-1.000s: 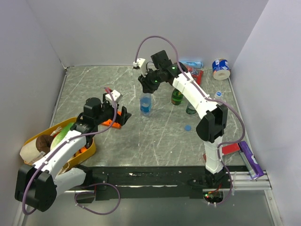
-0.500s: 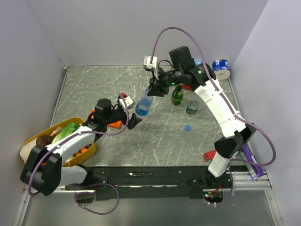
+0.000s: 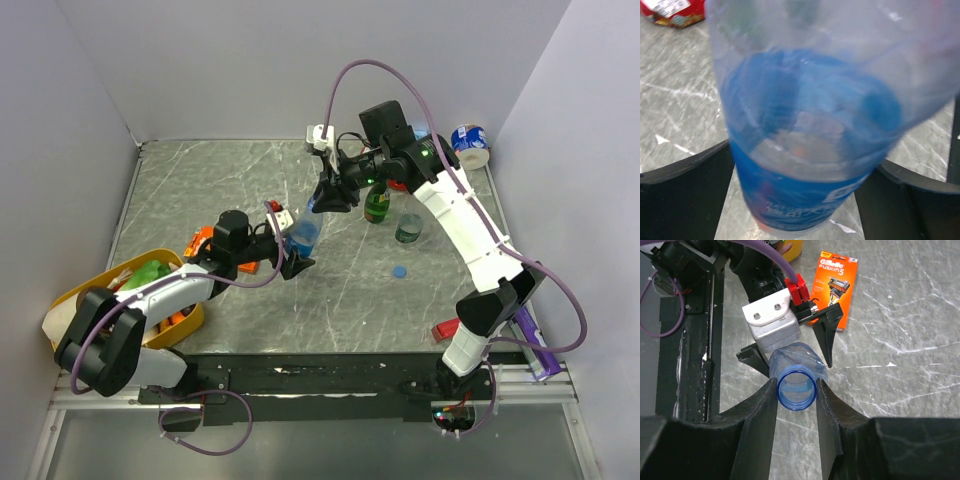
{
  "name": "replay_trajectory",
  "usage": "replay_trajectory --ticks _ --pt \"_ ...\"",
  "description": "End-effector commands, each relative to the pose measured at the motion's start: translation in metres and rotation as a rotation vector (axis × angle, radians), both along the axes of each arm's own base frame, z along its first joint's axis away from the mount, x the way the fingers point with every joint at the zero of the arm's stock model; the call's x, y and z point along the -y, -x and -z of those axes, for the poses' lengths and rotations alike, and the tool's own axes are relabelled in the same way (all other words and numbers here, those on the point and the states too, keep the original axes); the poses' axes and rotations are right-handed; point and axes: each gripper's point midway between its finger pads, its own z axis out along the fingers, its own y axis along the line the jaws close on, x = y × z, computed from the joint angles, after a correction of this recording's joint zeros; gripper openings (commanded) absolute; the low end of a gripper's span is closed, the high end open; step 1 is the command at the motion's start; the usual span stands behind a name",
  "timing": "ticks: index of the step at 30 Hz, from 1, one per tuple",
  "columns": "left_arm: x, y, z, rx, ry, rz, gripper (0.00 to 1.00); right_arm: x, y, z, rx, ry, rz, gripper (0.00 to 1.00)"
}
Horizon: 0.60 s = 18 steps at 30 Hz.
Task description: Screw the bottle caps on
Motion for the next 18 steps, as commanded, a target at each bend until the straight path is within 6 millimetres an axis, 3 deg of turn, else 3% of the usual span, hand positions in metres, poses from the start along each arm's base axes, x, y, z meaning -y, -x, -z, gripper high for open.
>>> replay_trajectory --ticks 1,12,16,18 --pt "0.017 0.007 -0.035 0.064 0.080 0.107 0.92 -0.003 0.003 -0.001 -0.003 -0.009 -0.016 0.08" --pt "0.018 0.010 -0.033 0.039 0.097 0.114 0.70 -0.004 -0.001 0.011 -0.043 0.013 -0.003 0.13" --pt "0.017 0.010 -0.031 0.031 0.094 0.103 0.63 0.005 -0.004 0.006 -0.001 0.046 0.040 0.50" --pt "0.013 0.012 -0.029 0.035 0.085 0.095 0.62 0.015 -0.004 -0.005 0.051 0.063 0.062 0.59"
